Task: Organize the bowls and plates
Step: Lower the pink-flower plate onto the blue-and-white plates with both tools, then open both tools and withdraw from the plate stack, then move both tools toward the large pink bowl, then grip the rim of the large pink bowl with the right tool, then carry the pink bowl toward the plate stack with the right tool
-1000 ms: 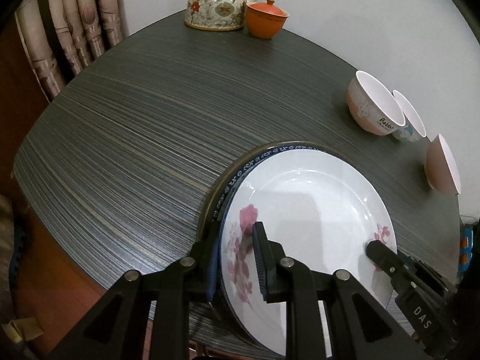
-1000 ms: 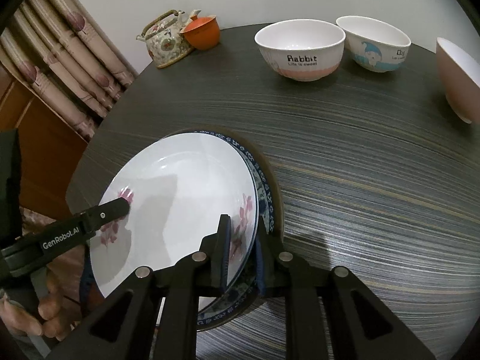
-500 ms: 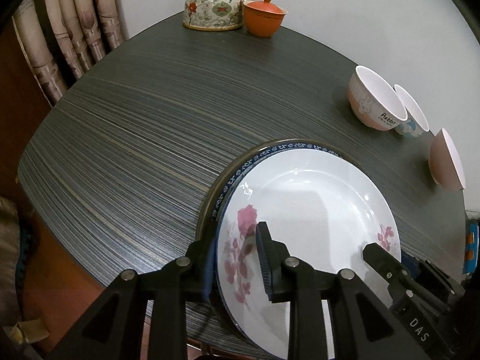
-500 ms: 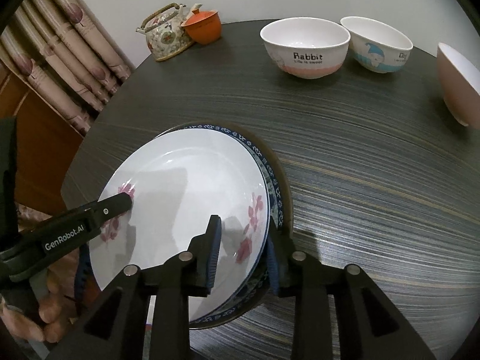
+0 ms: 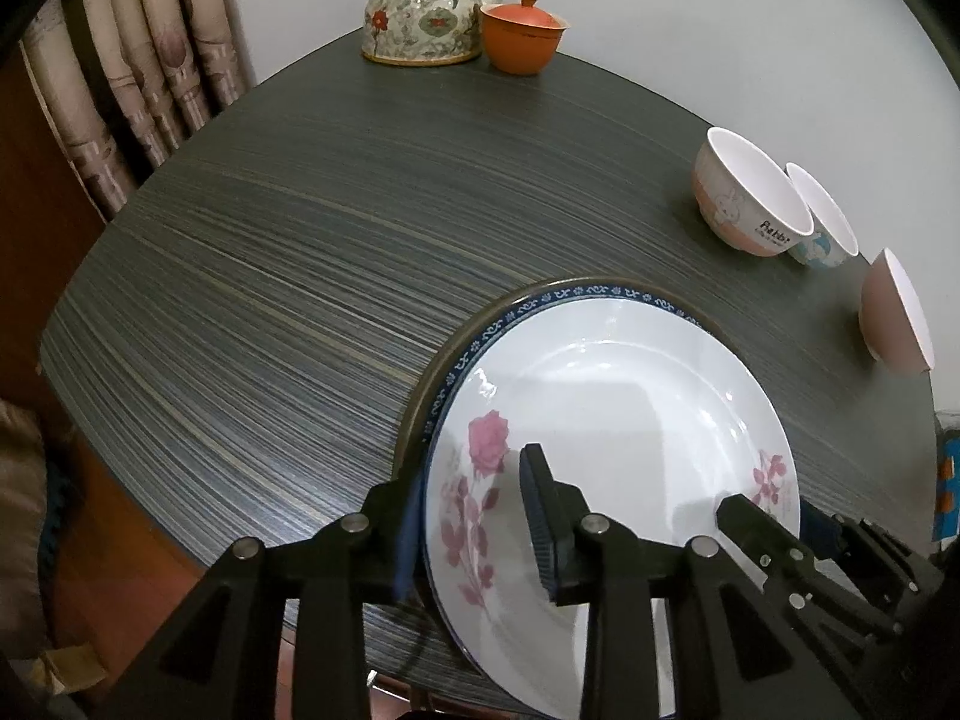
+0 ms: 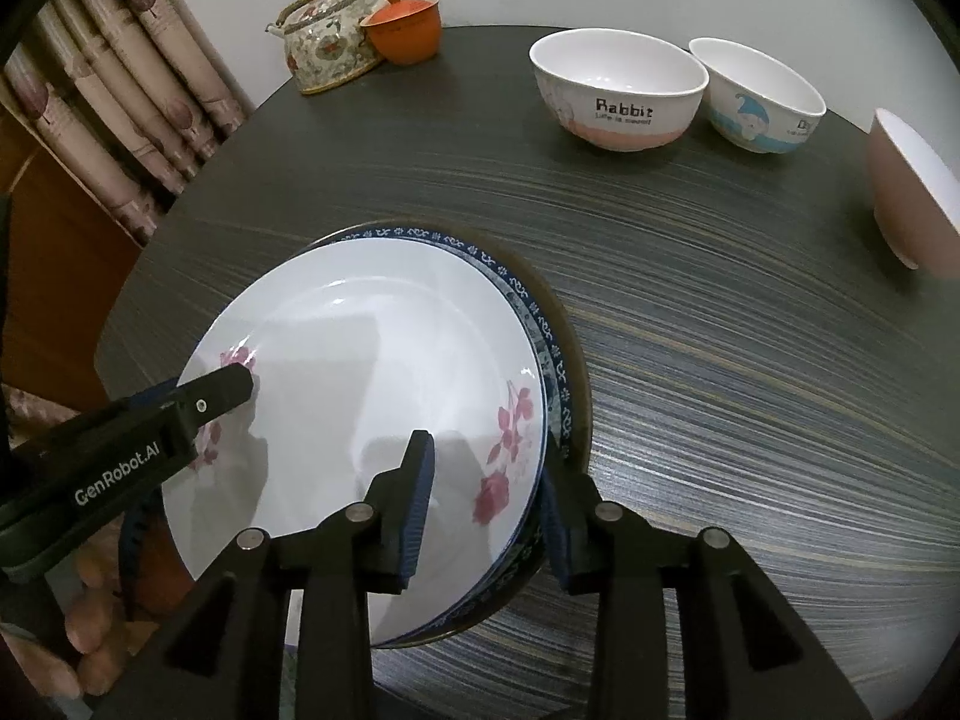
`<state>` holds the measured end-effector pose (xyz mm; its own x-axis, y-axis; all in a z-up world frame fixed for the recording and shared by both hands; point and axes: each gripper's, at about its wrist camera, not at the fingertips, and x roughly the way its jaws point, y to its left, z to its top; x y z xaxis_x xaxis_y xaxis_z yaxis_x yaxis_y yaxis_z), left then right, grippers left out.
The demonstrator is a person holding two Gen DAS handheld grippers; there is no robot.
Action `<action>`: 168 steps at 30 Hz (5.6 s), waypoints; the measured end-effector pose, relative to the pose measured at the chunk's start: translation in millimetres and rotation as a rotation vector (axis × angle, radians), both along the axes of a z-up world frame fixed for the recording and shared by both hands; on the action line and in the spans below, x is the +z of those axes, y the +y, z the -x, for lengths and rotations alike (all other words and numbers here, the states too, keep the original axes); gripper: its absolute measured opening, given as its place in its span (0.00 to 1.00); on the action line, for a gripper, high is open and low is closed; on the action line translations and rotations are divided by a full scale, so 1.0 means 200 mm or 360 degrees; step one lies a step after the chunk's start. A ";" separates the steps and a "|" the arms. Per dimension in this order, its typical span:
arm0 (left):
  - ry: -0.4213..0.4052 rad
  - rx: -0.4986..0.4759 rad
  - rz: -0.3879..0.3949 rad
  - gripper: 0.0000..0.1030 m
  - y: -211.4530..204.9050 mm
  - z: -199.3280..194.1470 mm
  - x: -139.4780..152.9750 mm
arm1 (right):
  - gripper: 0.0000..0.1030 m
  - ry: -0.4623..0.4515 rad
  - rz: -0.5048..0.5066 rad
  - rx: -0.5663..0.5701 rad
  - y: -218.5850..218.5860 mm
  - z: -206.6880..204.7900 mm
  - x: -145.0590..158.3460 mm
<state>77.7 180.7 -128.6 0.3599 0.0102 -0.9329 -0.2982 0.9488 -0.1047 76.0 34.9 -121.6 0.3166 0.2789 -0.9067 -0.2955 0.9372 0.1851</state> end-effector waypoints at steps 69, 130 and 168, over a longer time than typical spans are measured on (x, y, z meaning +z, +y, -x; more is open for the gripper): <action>-0.0325 -0.0551 -0.0236 0.51 -0.83 -0.18 0.42 | 0.55 -0.0223 -0.0126 -0.0763 -1.37 0.00 0.23; 0.0169 -0.0733 0.0119 0.10 -1.69 -1.02 -0.03 | 0.14 0.0066 -0.0118 -0.0858 -1.89 -0.68 -0.04; 0.0185 -0.0730 0.0064 0.11 -1.50 -0.51 -0.01 | 0.14 0.0098 -0.0080 -0.0682 -1.41 -0.03 -0.06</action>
<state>179.5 -119.7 -131.3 0.2120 -0.1623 -0.9637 0.1387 0.9811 -0.1347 81.1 -247.8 -134.6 0.3592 0.1782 -0.9161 0.1311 0.9622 0.2386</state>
